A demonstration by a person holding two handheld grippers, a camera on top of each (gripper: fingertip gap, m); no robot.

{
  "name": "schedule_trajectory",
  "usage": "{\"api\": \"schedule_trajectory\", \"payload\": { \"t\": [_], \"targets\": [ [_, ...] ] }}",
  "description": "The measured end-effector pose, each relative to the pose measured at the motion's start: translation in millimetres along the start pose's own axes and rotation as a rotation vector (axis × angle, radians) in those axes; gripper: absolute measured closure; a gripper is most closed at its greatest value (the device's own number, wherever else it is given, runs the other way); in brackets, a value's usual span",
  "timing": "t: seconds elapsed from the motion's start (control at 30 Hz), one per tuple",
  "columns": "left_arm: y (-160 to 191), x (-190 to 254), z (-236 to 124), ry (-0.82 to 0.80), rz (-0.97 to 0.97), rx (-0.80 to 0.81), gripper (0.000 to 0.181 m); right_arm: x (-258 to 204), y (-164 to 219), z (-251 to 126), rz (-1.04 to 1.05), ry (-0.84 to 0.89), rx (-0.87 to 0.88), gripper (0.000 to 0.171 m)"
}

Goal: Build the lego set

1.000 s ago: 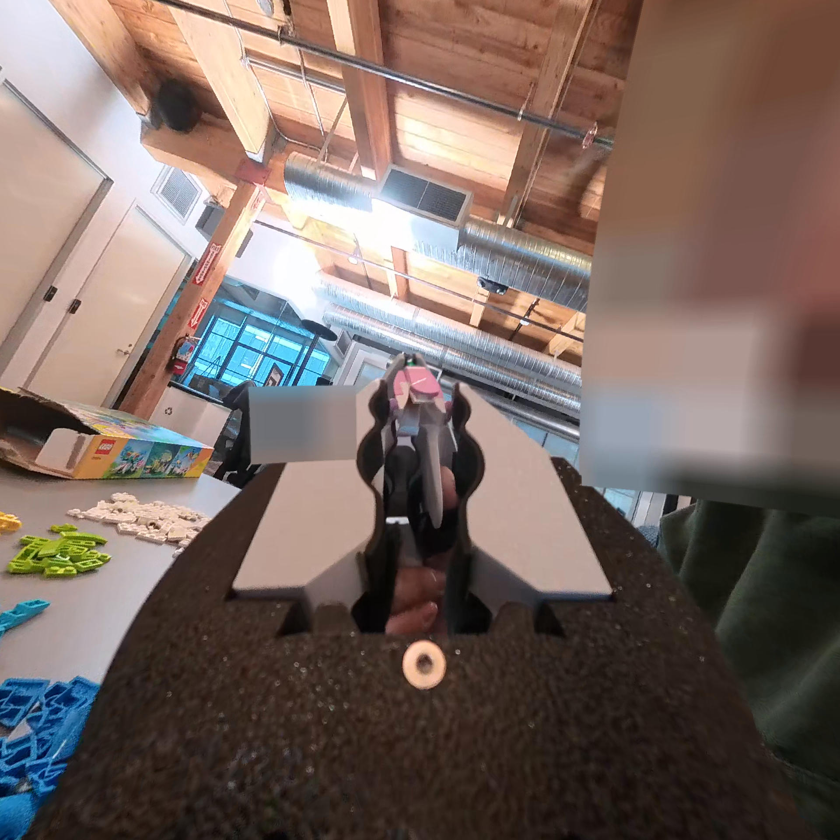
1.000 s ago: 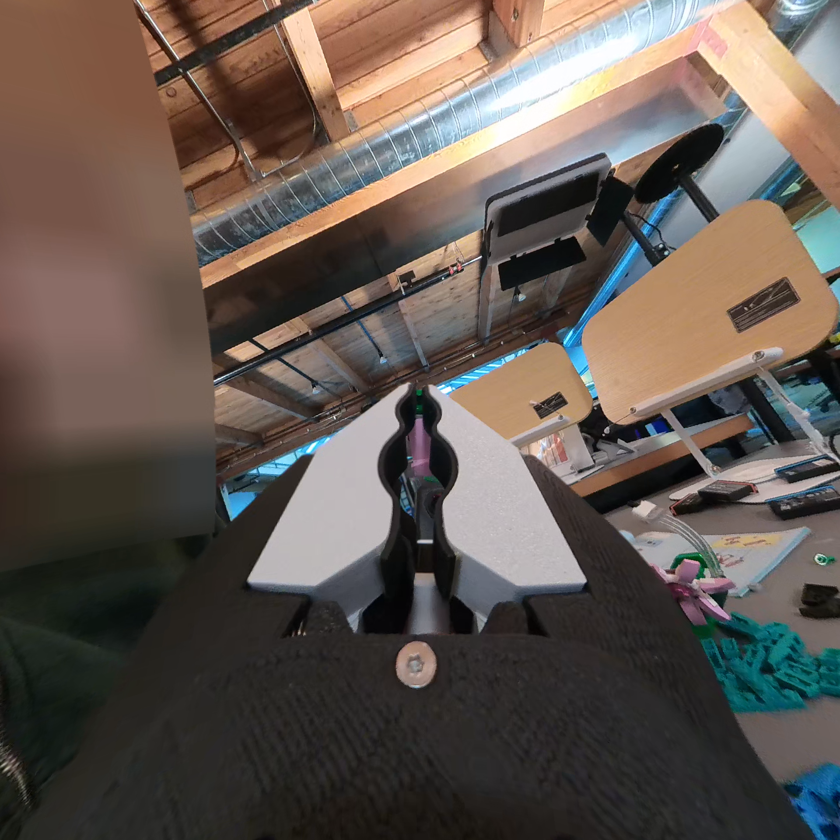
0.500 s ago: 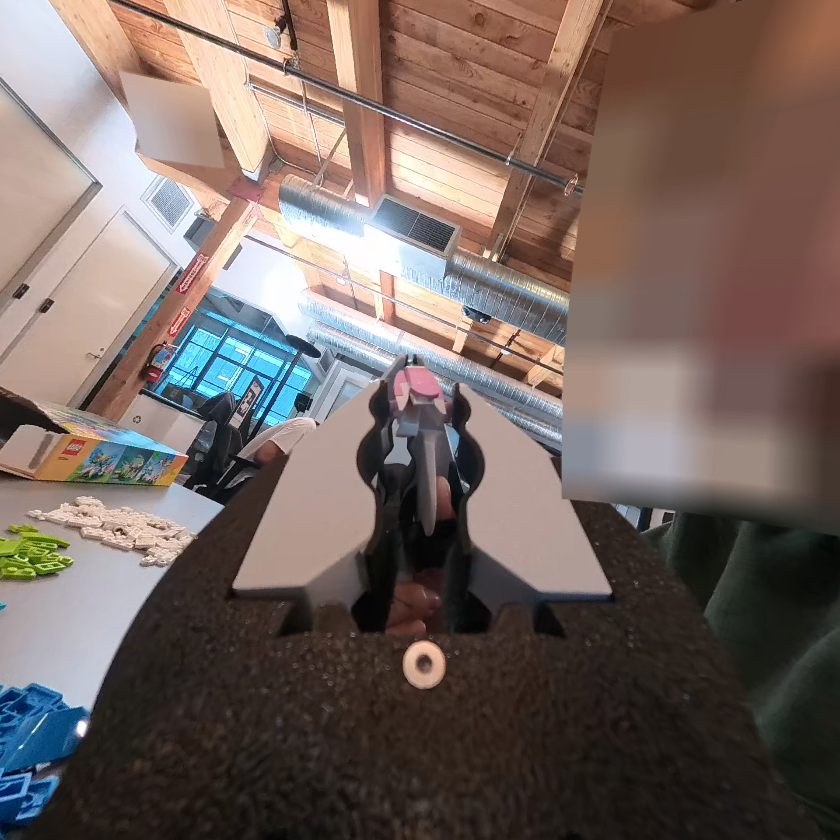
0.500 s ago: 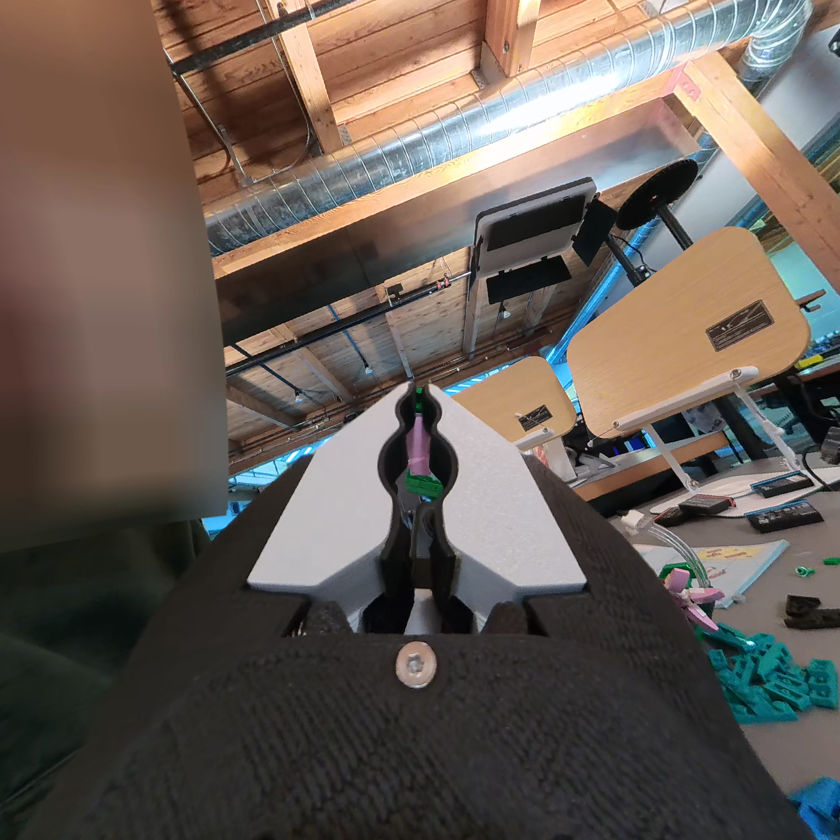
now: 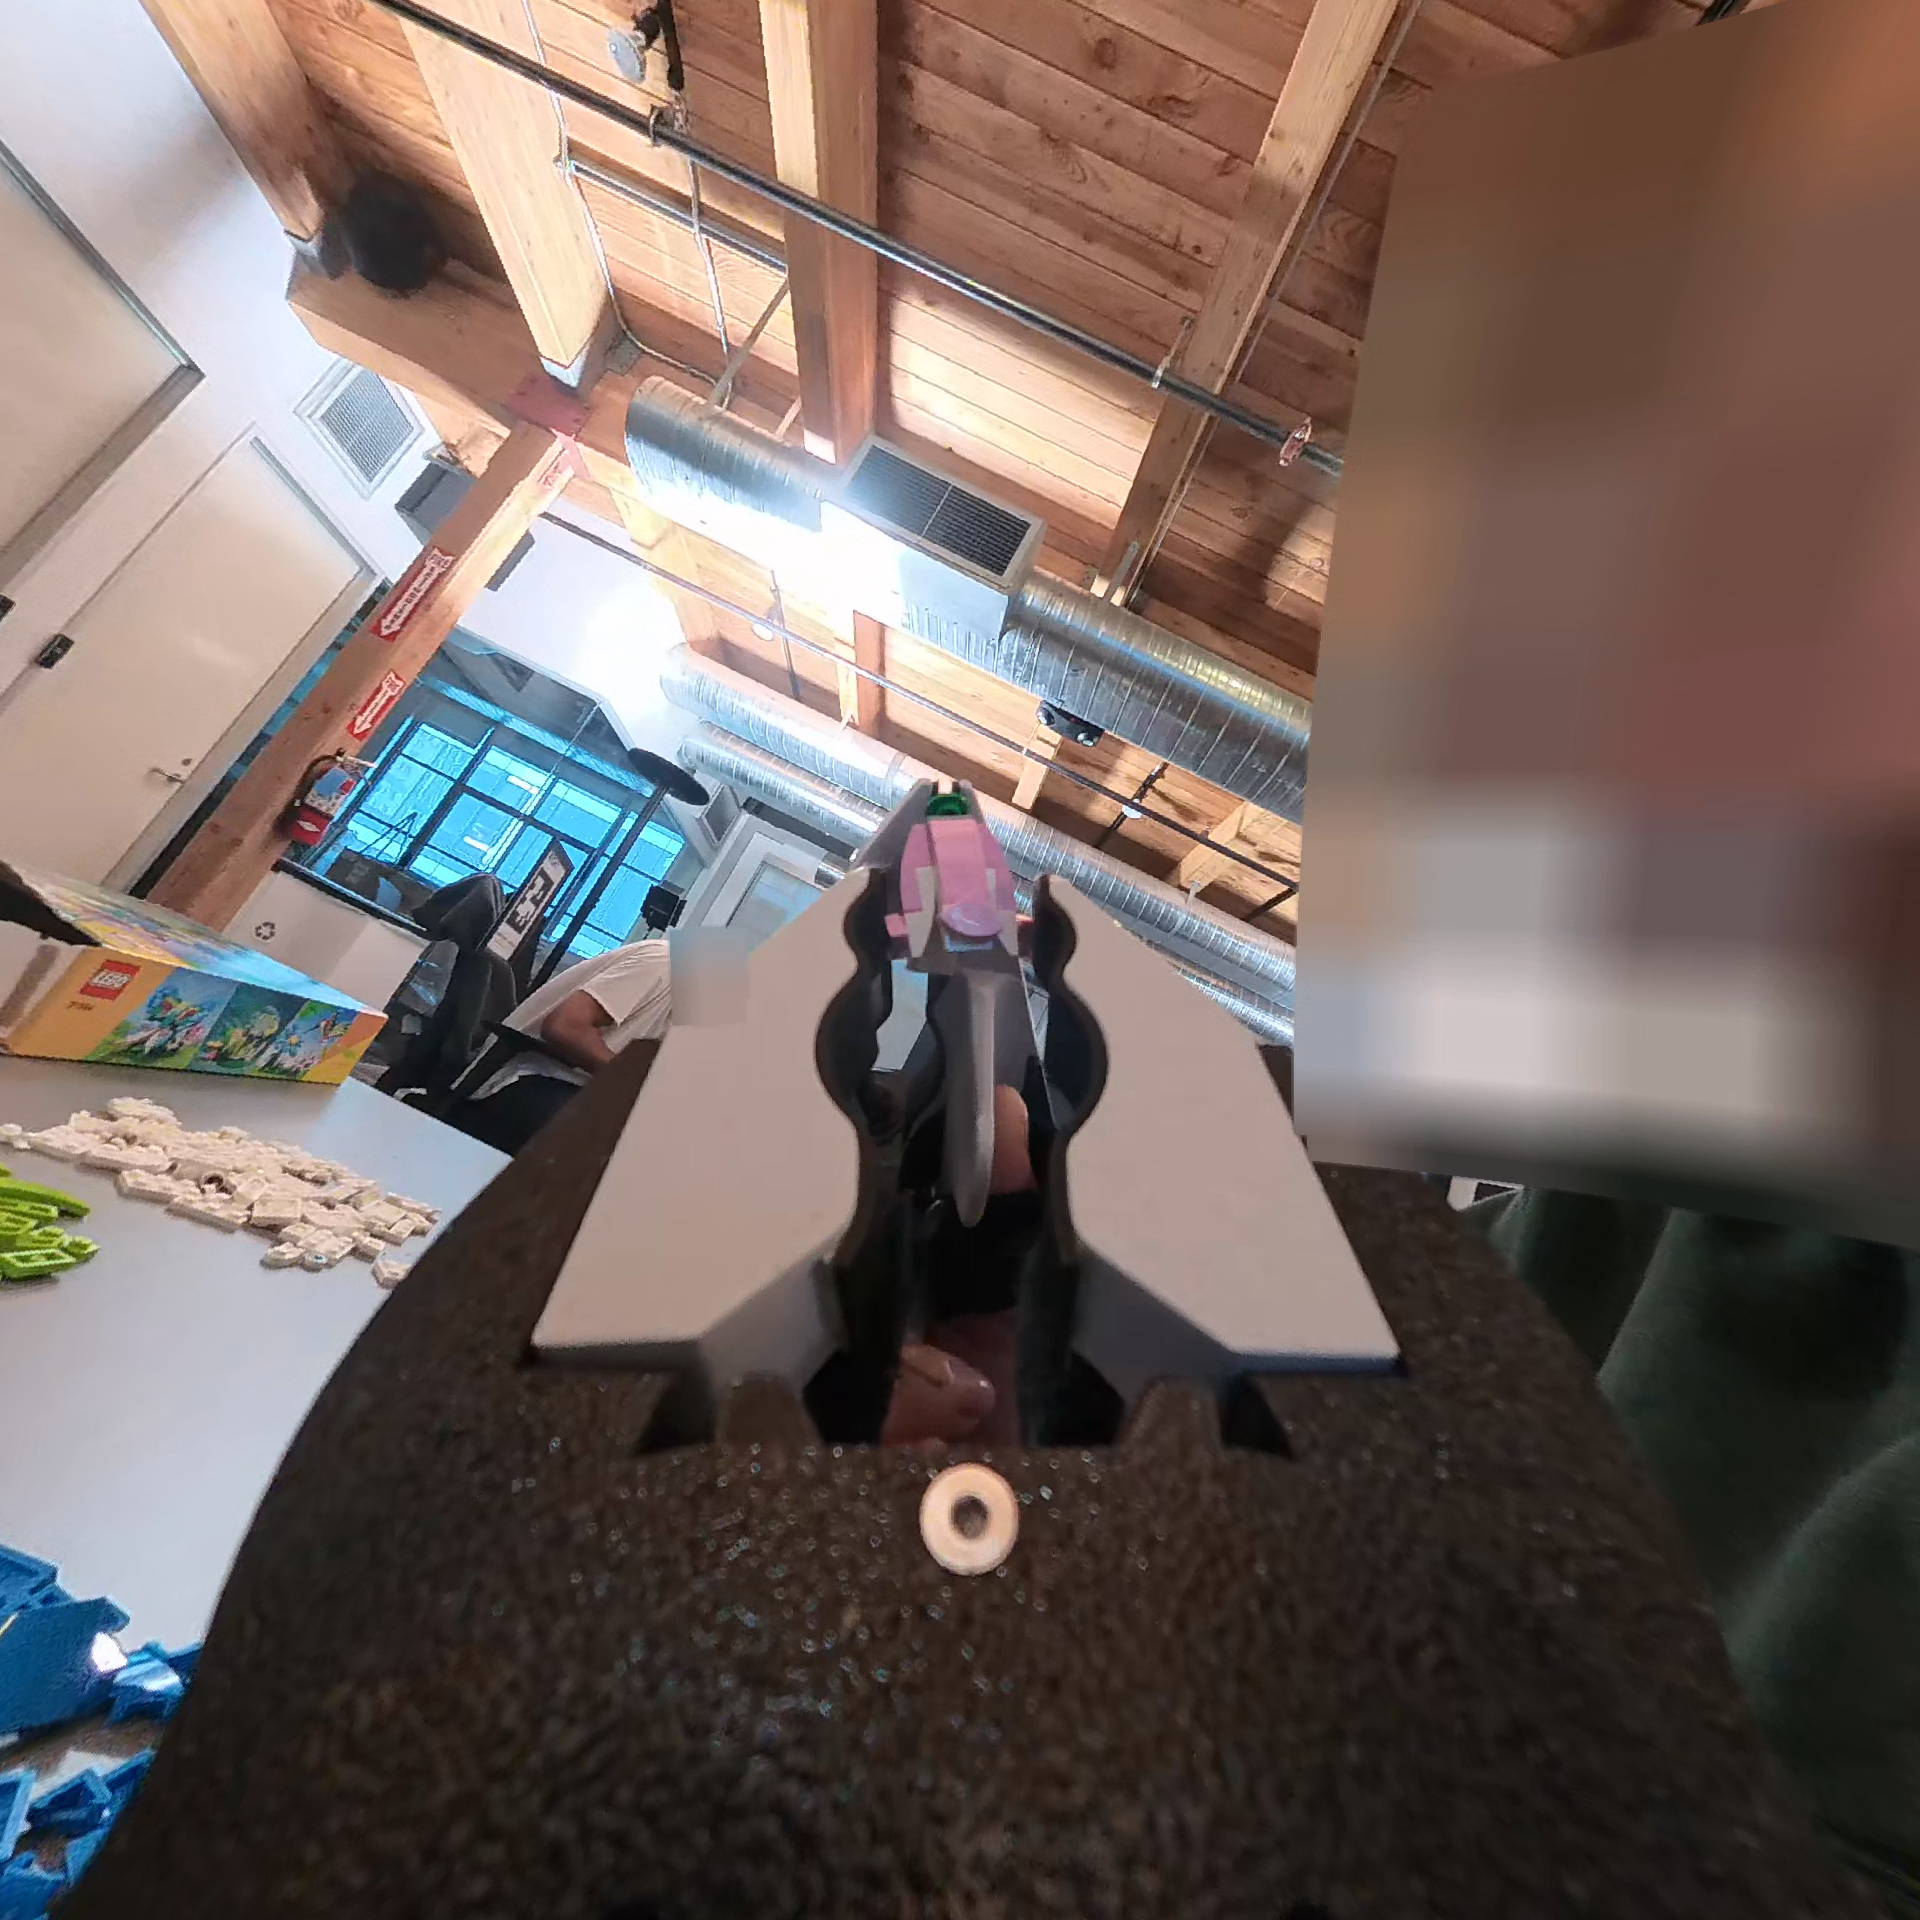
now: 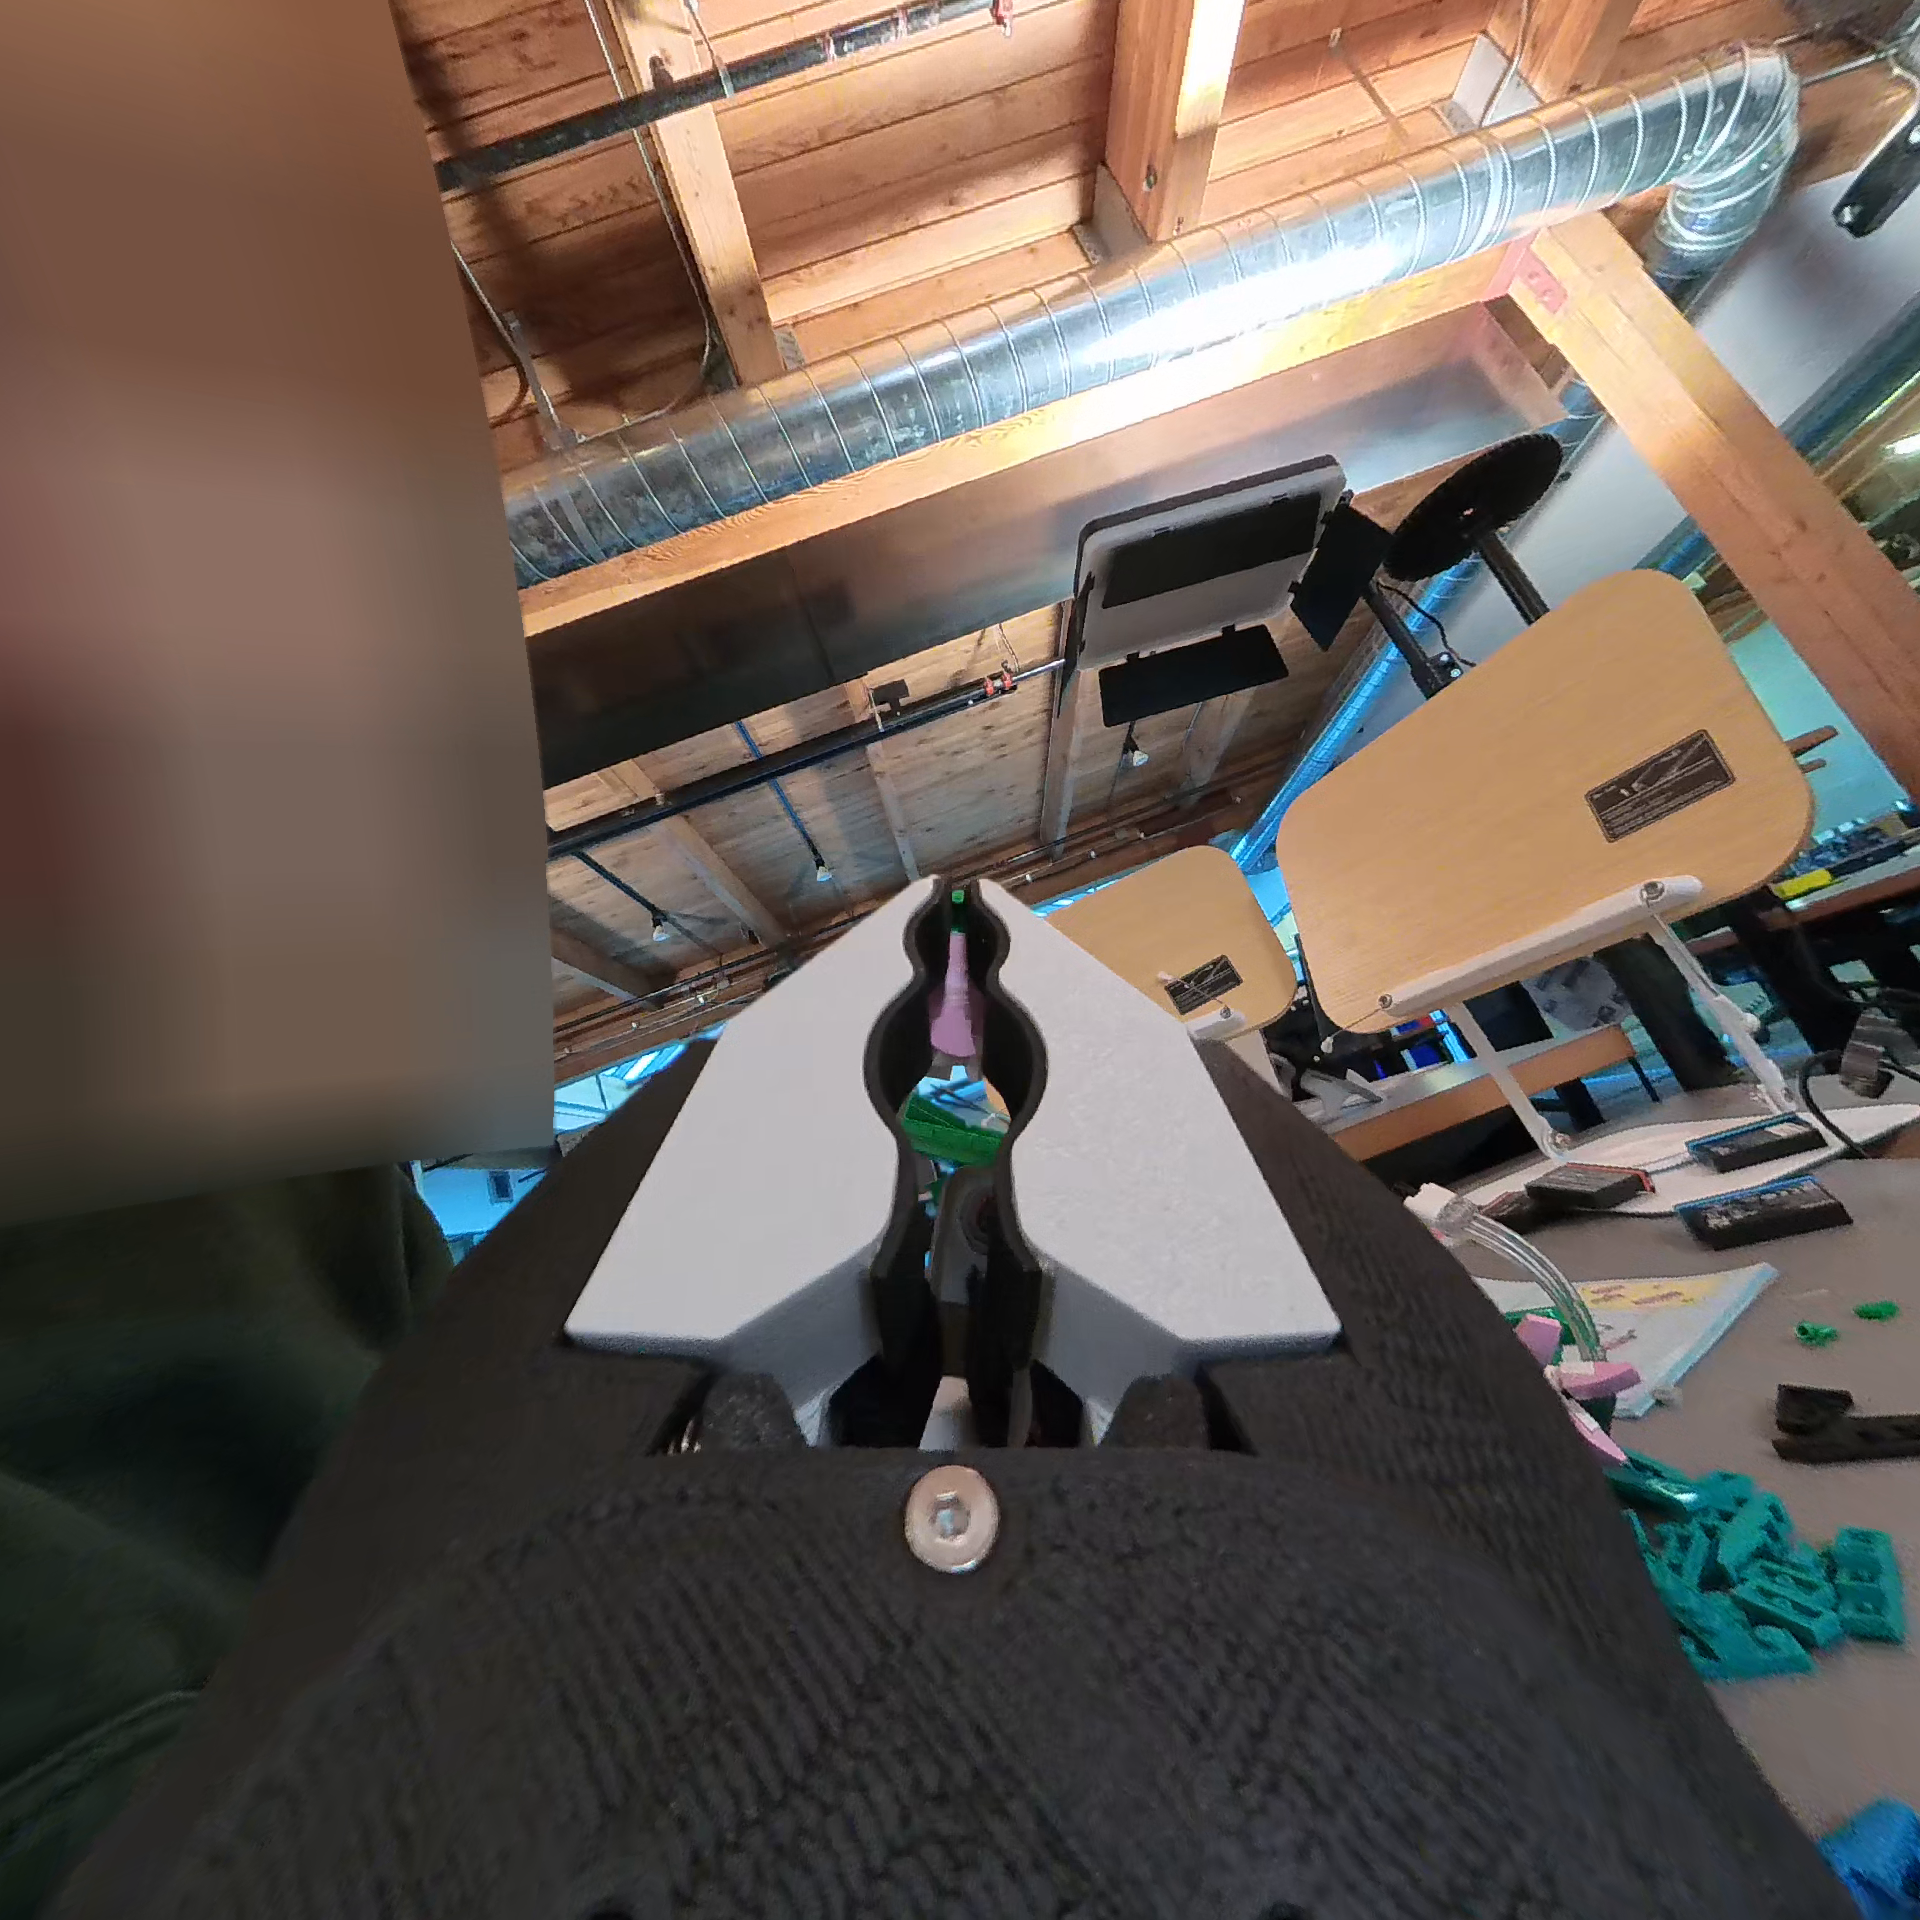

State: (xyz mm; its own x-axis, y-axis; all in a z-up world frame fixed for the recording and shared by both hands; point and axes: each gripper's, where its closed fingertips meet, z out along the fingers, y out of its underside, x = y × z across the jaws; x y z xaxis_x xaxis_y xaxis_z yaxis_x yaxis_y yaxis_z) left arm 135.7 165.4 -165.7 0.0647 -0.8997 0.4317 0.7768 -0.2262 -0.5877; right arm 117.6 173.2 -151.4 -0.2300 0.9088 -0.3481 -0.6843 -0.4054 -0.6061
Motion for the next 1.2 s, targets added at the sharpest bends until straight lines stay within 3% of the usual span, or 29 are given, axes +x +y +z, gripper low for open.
{"api": "schedule_trajectory", "payload": {
  "t": [0.37, 0.73, 1.2],
  "targets": [
    [7.3, -8.0, -3.4, -0.103, 0.225, -0.236, 0.156, 2.1, -0.8, -7.8, -0.135, 0.020, -0.218, 0.171],
    [0.5, -4.9, -6.2, -0.057, 0.129, -0.159, 0.157, 0.7, 2.3, -7.6, -0.125, -0.006, -0.243, 0.170],
    [0.2, -4.4, -7.4, -0.049, 0.136, -0.133, 0.156, 1.3, 3.2, -7.0, 0.120, -0.047, -0.150, 0.170]
  ]
}}
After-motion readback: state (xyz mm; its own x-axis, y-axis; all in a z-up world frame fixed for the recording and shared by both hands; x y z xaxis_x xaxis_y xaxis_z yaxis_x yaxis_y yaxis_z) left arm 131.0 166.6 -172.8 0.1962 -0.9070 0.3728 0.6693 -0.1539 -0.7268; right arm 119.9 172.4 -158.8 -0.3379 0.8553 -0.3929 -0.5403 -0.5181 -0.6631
